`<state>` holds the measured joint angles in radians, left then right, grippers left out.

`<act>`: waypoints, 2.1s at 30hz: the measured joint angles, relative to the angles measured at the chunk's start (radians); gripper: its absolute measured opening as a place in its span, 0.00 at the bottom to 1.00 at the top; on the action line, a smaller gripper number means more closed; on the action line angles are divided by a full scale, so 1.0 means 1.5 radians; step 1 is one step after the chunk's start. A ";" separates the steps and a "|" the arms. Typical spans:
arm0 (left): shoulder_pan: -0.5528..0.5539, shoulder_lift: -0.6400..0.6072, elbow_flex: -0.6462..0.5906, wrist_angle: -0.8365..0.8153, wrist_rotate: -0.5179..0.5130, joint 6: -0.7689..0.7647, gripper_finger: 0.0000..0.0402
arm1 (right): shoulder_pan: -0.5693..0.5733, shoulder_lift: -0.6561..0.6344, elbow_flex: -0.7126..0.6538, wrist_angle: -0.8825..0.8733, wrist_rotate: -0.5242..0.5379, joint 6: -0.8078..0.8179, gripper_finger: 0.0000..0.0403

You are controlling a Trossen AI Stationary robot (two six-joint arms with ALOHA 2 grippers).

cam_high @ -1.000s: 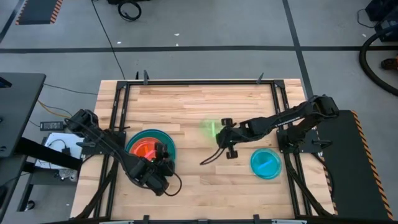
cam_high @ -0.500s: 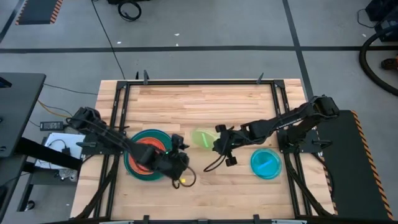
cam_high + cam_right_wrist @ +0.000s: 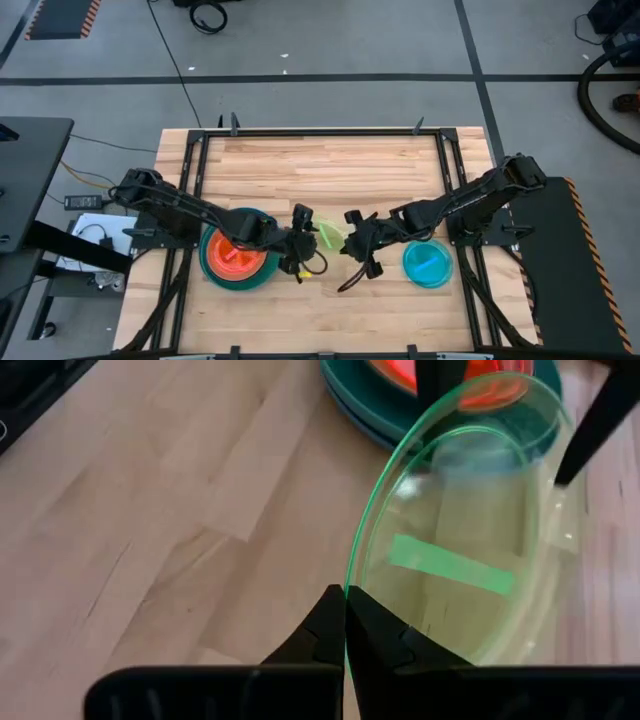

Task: Stack plastic plates
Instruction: Stack the light green plate on top of the pink plate

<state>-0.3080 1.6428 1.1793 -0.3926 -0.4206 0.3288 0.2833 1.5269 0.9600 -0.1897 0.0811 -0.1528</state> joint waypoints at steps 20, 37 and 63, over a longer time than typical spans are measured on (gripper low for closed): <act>0.000 0.000 0.000 0.000 0.017 0.105 0.22 | 0.011 0.000 0.000 0.039 0.017 0.033 0.03; 0.000 0.000 -0.001 -0.001 0.020 0.105 0.06 | 0.011 0.000 0.000 0.062 0.015 0.032 0.03; -0.137 0.000 -0.001 -0.141 -0.119 -0.167 0.05 | -0.007 -0.073 0.000 0.008 0.115 -0.011 0.48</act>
<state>-0.5128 1.6428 1.1782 -0.6048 -0.5987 0.0785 0.2724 1.4174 0.9600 -0.1781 0.2541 -0.1688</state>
